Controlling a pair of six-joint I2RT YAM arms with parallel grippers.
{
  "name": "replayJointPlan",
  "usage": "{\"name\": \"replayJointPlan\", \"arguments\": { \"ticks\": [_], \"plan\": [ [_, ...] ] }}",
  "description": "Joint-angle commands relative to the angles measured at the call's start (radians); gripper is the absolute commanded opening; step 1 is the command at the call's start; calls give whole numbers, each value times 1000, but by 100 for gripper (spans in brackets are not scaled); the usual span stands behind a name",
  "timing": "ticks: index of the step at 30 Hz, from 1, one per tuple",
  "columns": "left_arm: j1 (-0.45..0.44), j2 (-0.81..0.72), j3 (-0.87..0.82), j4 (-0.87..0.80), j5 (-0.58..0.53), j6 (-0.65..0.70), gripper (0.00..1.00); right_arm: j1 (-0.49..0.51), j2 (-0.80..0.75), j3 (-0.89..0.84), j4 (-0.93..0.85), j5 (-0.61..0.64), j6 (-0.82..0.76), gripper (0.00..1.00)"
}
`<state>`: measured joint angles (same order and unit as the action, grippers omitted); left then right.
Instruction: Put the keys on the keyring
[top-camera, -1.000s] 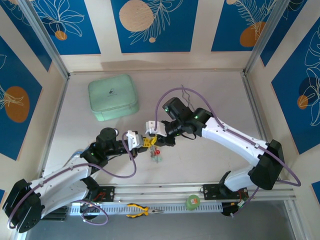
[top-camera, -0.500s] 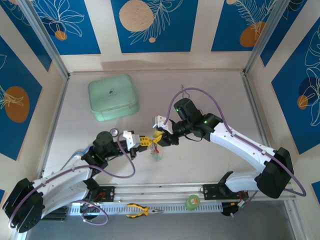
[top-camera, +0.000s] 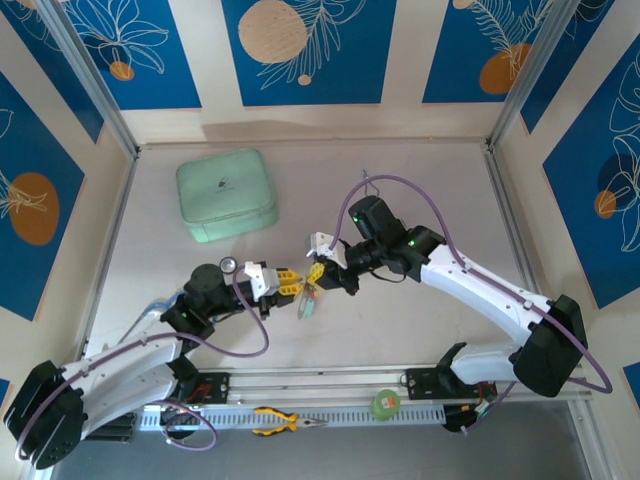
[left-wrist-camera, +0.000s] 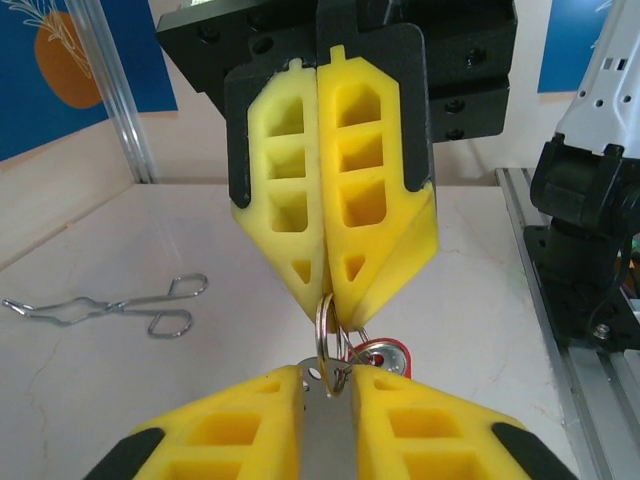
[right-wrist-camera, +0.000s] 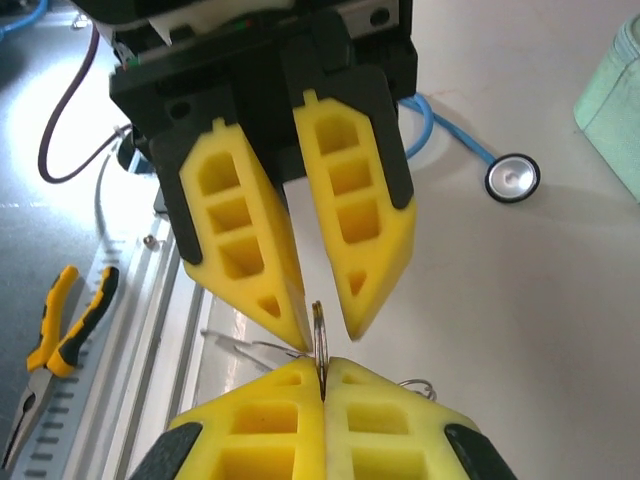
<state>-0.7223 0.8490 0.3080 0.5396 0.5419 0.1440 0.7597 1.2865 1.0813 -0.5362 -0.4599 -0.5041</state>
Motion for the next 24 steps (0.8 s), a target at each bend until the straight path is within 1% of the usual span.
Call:
{"name": "replayJointPlan", "arguments": {
  "ticks": [1,3,5,8,12,15,17,19,20,21,22,23,24],
  "plan": [
    [0,-39,63,-151,-16,82,23,16,14,69,-105,56,-93,0],
    [-1,-40,81,-199,-27,101,29,36,36,98,-153,109,-132,0],
    [0,-32,97,-228,-26,117,30,55,63,124,-188,142,-157,0],
    [-1,-13,113,-240,-16,127,29,76,80,147,-198,160,-171,0],
    [-1,11,131,-260,0,146,21,96,96,175,-205,166,-182,0],
    [-1,23,145,-275,20,162,7,108,106,192,-205,172,-186,0],
    [-1,25,151,-287,31,168,0,110,109,200,-204,170,-173,0],
    [-1,20,154,-302,35,172,0,96,95,185,-184,152,-146,0],
    [-1,14,150,-303,34,174,0,83,81,172,-166,141,-123,2],
    [-1,8,146,-298,33,172,0,69,68,155,-149,132,-99,11],
    [-1,3,137,-284,31,165,0,50,50,131,-127,114,-69,21],
    [0,-5,124,-258,27,150,0,31,32,104,-104,96,-36,28],
    [-1,-9,113,-230,20,135,0,20,18,80,-86,79,-9,31]
  ]
}}
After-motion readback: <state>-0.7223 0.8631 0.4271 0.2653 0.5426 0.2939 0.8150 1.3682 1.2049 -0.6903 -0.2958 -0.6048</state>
